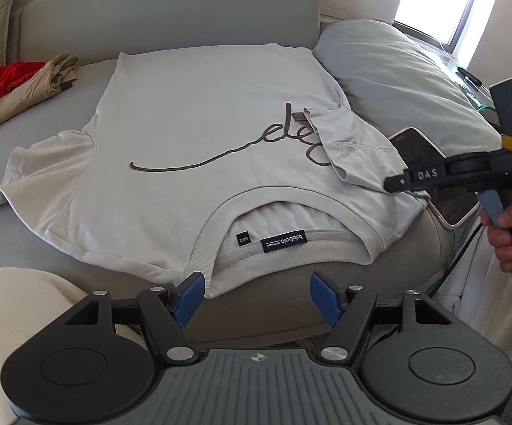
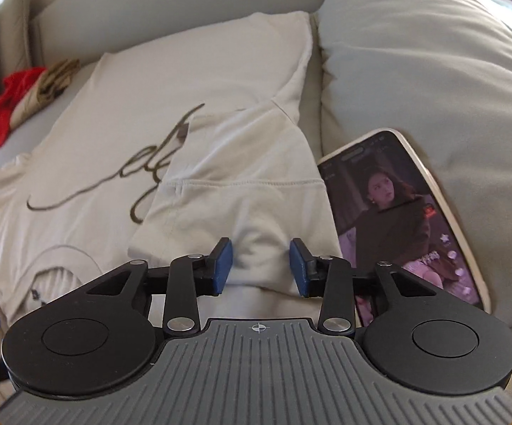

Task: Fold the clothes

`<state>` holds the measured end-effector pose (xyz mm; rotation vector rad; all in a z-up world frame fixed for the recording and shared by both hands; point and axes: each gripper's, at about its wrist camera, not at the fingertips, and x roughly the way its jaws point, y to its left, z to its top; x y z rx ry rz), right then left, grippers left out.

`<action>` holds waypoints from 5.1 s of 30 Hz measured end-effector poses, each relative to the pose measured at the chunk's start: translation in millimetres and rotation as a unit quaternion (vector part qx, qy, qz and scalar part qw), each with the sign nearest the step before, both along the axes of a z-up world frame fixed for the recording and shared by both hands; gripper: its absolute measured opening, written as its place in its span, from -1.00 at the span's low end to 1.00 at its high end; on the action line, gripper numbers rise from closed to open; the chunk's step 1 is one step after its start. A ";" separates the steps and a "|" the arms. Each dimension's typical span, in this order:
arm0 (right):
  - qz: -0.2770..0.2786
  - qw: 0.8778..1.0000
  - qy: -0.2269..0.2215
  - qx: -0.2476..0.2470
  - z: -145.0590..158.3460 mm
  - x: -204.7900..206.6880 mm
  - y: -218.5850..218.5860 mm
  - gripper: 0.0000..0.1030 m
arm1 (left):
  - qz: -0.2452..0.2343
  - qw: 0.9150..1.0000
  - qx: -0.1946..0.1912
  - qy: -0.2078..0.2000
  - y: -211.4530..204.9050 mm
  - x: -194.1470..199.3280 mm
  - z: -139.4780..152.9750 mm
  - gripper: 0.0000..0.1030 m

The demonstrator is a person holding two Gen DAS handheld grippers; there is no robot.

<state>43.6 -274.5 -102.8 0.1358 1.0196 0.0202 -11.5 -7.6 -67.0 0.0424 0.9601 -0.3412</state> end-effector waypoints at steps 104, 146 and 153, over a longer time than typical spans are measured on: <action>-0.044 0.966 -0.005 0.254 51.9 -64.0 -17.9 0.50 | 0.241 0.964 -0.060 0.090 160.2 125.7 -15.4 -0.97; 0.144 0.988 -0.047 0.022 38.8 -51.3 67.3 -0.15 | 0.016 0.996 0.086 -0.003 9.0 55.4 -6.6 -0.26; 0.152 0.988 -0.017 0.007 9.4 -37.4 87.0 -0.09 | 0.034 0.997 0.073 0.007 15.2 46.6 -20.5 -0.23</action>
